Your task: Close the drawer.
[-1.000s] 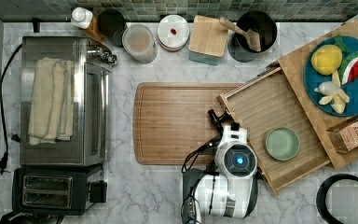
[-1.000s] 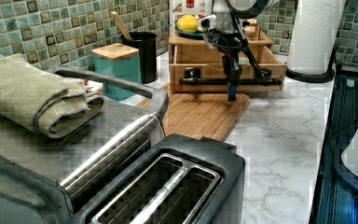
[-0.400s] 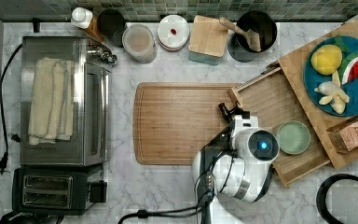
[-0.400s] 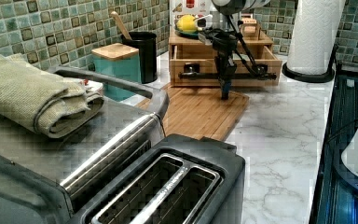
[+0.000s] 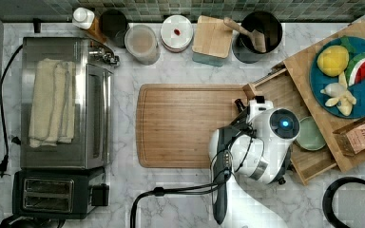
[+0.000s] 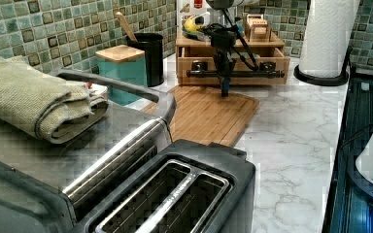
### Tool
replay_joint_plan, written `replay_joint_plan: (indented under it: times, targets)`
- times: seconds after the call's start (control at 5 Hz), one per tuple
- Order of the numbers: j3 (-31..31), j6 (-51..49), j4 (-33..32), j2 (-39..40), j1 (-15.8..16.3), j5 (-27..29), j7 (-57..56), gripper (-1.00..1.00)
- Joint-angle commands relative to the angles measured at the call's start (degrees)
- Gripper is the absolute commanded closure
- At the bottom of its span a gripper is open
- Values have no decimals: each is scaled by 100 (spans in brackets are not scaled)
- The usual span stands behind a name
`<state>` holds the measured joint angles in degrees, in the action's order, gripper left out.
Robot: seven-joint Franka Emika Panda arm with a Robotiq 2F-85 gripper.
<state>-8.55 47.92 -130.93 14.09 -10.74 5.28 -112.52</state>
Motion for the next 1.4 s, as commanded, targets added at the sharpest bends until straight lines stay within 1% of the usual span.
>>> replay_joint_plan:
  times: [0.2, 0.4, 0.6, 0.8, 1.0, 1.2, 1.4]
  targets:
    - [-657, -21, 1577, -131, -721, -275, -233, 100]
    - [-820, 262, 1620, -50, -618, -501, 14, 100]
    - [-907, 432, 1718, 91, -591, -688, 151, 100]
    - [-965, 320, 1700, 56, -527, -827, 477, 100]
    - [-1199, 268, 1567, -138, -254, -1542, 1332, 100]
    - [-1243, 239, 1621, -186, -267, -1609, 1156, 100]
    - [-1221, 291, 1753, -120, -387, -1448, 686, 100]
